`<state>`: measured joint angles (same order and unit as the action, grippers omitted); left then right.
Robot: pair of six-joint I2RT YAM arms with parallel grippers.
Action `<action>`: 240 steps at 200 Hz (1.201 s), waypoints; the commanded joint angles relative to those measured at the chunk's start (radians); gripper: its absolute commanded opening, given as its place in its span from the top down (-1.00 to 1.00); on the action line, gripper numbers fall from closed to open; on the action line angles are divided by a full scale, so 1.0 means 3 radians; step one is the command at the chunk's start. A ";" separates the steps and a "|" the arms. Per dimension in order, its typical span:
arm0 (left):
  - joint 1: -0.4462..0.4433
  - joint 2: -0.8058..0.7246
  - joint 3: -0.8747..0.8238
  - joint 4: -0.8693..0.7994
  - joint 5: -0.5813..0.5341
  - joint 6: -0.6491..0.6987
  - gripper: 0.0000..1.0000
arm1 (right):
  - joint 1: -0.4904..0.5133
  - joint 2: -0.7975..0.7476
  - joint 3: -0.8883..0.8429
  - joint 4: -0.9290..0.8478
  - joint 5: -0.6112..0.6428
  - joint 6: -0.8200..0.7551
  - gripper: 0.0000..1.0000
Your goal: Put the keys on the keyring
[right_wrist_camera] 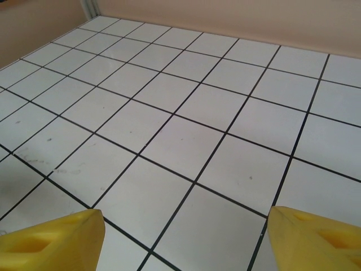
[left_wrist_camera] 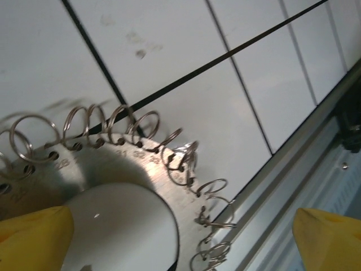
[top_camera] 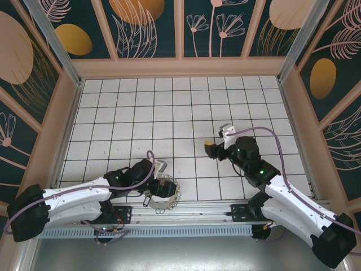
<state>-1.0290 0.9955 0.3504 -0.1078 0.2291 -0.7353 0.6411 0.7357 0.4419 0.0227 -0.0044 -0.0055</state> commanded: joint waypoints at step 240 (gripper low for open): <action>0.0337 0.2199 0.1832 0.0804 -0.1124 0.1104 -0.97 | -0.0586 -0.0531 -0.0293 0.0276 0.0162 0.0287 -0.98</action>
<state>-0.9314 1.6268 0.8093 0.1364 -0.0875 -0.5312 0.4721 0.5953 0.3893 0.0528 -0.0071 0.0372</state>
